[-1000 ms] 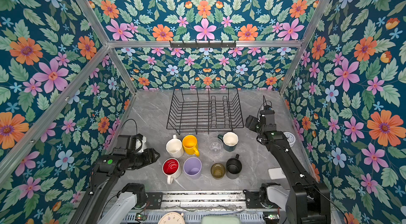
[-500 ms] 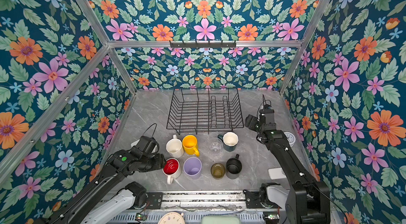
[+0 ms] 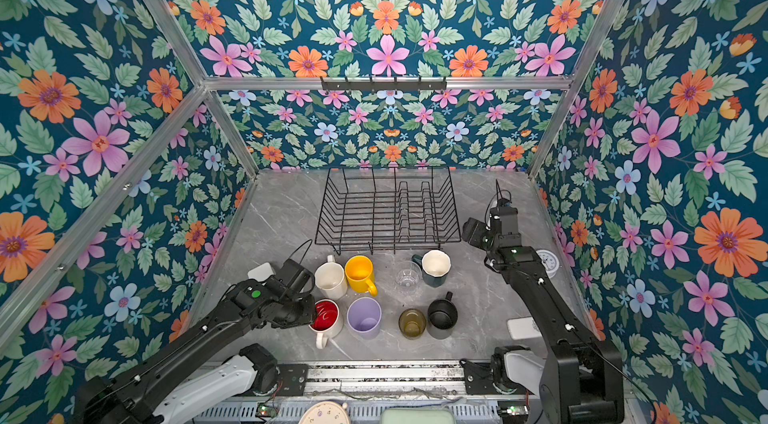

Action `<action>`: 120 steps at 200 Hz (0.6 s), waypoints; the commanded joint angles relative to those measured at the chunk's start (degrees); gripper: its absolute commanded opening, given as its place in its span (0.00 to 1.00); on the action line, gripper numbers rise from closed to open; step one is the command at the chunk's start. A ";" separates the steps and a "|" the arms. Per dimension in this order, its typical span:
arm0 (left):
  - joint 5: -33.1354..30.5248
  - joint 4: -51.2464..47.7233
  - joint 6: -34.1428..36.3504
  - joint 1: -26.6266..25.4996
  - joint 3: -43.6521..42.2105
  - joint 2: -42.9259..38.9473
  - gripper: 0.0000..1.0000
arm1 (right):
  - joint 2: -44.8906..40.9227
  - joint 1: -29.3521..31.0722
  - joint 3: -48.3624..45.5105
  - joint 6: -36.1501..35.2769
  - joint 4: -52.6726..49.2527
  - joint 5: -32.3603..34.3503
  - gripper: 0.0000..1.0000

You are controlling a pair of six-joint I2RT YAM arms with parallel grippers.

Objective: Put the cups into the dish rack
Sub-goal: 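Close the left gripper on the rim of the red-interior white mug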

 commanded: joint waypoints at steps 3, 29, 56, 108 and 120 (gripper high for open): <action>-0.69 1.89 -0.75 -0.23 -0.08 0.96 0.41 | 0.02 0.01 0.38 0.04 0.79 -0.38 0.90; -1.39 1.73 -1.30 -0.31 -0.08 1.39 0.35 | -0.26 0.01 -0.40 0.45 1.87 -0.32 0.90; -1.43 2.37 -2.31 -0.64 -0.61 1.57 0.28 | -0.16 0.01 0.04 0.19 1.22 -0.75 0.90; -1.73 2.28 -2.91 -1.19 -0.61 2.05 0.10 | -0.15 0.01 -0.35 0.28 1.43 -0.61 0.90; -1.82 2.02 -2.72 -1.28 -0.61 2.27 0.06 | -0.49 0.01 -0.88 0.43 2.07 -0.29 0.90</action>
